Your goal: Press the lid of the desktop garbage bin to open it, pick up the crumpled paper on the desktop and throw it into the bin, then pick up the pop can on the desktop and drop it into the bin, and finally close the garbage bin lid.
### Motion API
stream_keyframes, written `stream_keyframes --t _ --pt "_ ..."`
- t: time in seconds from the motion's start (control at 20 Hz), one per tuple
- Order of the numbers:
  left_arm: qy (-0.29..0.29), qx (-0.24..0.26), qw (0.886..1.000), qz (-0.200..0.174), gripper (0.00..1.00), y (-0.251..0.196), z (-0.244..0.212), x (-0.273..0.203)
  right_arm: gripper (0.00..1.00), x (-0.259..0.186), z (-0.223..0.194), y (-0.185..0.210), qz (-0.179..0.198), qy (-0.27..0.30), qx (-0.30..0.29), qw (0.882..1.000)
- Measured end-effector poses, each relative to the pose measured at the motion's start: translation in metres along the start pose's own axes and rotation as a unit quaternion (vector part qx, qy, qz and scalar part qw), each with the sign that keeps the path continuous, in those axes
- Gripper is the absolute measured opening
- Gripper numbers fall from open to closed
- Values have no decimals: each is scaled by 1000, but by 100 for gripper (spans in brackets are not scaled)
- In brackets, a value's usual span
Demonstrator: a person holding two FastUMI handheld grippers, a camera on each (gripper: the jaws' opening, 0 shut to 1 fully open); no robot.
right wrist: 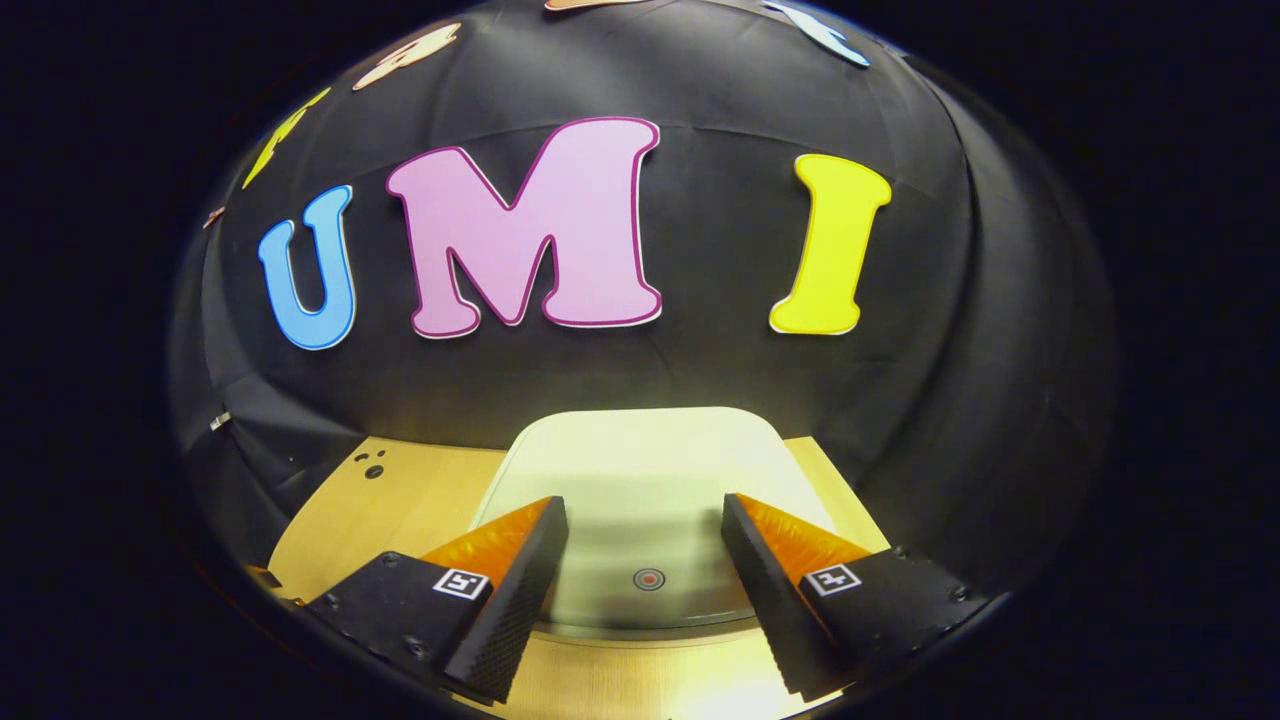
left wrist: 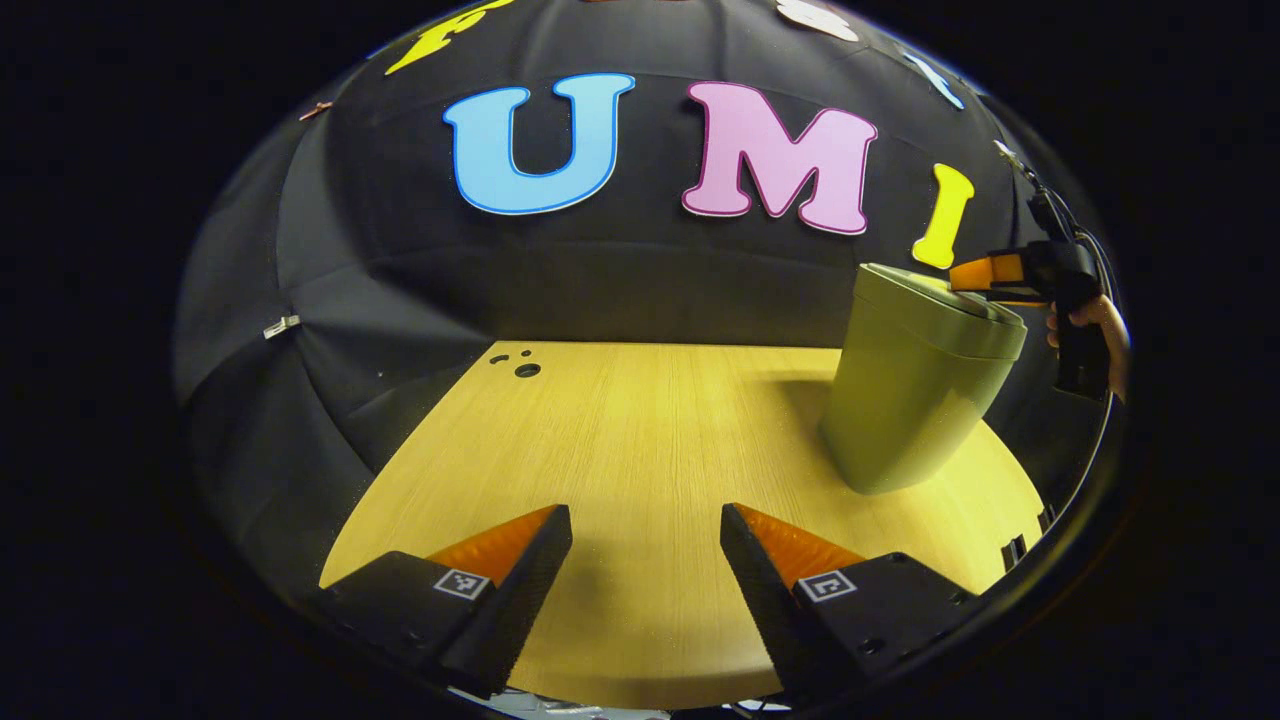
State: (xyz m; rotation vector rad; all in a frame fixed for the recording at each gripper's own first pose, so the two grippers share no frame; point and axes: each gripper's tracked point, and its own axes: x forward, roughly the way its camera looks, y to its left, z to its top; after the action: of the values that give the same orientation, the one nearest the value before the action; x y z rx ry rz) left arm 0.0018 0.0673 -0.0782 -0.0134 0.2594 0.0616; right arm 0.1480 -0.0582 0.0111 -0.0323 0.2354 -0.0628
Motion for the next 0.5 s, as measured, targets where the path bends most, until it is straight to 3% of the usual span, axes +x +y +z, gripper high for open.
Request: stream_keyframes --t 0.5 --pt "-7 -7 1000 -15 96 -10 3 4 99 1 -4 0 4 -19 -10 1000"
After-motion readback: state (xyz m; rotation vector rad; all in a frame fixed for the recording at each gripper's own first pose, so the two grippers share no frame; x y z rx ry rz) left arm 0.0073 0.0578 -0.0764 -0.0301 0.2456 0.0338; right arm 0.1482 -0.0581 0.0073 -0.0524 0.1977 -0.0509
